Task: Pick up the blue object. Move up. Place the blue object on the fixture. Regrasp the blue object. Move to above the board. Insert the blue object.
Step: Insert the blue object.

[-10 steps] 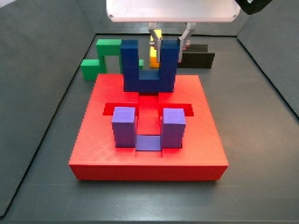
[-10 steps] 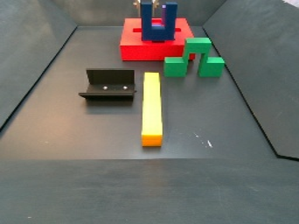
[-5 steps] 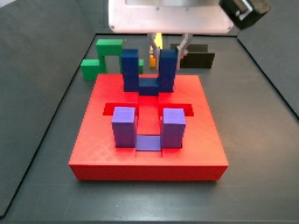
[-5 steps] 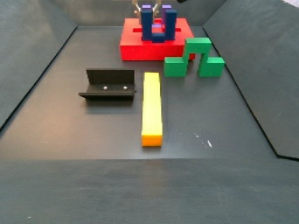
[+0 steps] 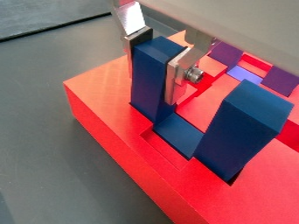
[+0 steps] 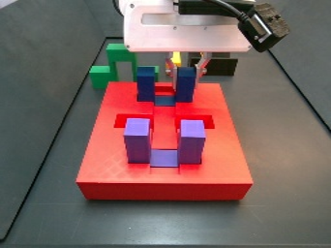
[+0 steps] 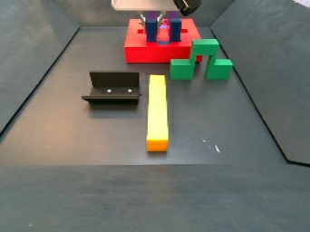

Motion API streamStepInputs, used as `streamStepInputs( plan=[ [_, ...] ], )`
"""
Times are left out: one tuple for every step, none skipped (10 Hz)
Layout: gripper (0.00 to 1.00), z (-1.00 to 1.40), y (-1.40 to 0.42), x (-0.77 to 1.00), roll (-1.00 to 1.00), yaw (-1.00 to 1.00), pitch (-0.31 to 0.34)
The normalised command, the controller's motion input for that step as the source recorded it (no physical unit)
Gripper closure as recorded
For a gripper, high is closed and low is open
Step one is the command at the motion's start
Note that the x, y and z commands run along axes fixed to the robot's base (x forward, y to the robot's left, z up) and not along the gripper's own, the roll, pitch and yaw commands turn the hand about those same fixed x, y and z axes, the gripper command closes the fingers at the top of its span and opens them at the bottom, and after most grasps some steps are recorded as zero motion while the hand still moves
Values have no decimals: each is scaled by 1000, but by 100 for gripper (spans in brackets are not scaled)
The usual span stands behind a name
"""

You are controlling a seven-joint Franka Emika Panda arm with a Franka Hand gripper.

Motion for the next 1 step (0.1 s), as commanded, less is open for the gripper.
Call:
streamStepInputs(
  plan=[
    [100, 0, -43, -234, 56, 0, -164]
  ],
)
